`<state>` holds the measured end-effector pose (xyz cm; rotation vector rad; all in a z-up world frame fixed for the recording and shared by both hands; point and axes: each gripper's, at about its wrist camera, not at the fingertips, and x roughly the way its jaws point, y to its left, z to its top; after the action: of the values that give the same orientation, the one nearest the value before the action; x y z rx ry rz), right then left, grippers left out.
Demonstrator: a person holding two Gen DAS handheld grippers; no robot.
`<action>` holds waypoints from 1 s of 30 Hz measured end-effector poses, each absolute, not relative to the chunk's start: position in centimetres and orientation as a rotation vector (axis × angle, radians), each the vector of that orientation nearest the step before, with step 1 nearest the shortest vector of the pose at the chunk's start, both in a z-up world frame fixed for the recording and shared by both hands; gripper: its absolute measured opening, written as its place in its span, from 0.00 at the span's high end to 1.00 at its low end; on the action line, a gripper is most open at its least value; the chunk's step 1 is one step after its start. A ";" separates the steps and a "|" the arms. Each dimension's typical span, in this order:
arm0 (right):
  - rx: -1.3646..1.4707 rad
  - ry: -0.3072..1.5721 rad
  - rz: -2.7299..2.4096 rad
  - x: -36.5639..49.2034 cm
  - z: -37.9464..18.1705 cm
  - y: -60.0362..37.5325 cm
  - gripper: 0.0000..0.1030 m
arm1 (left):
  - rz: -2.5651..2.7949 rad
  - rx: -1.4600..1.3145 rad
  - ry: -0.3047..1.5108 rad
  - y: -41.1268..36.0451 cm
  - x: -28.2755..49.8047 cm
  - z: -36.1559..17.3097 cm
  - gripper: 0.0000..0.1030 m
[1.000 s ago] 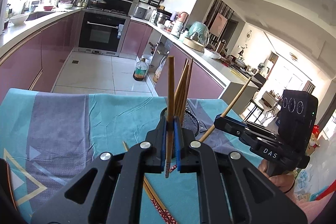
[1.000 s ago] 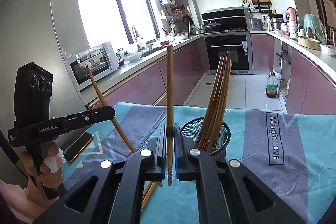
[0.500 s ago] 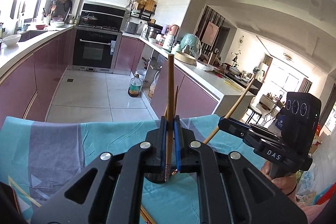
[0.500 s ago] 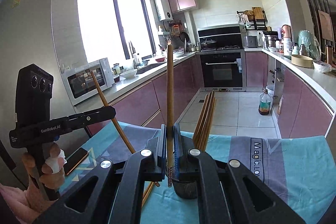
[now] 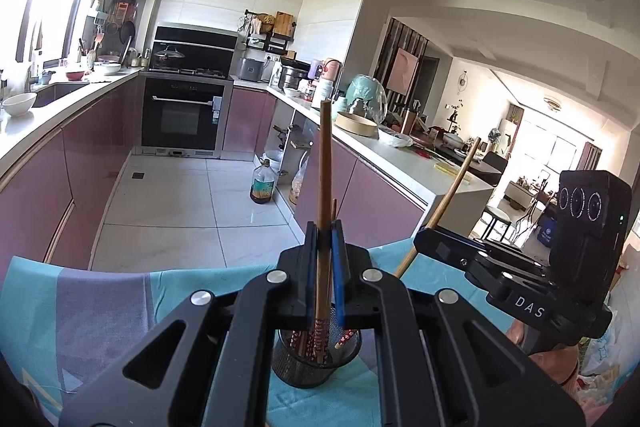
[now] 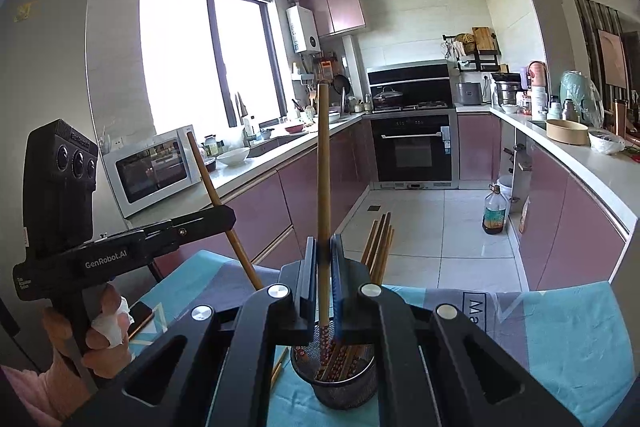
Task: Organize utensils
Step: 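Lower the upright chopstick into the black mesh cup with the left tool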
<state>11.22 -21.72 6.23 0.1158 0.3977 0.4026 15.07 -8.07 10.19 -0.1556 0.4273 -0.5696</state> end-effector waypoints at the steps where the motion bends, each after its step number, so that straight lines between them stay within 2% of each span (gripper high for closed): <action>1: 0.116 0.404 0.399 11.5 6.0 -21.7 0.95 | -0.566 -0.148 0.436 -8.3 15.2 9.9 0.93; 19: 0.116 0.580 0.391 14.8 1.0 -20.4 0.95 | -0.554 -0.048 0.584 -10.8 18.6 5.0 0.93; 30: 0.123 0.626 0.387 16.1 0.0 -20.2 0.95 | -0.542 -0.020 0.633 -11.6 21.0 3.6 0.93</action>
<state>16.12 -20.16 -0.04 0.1233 0.6264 0.3867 21.00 -11.56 3.60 -0.0199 0.6331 -0.5423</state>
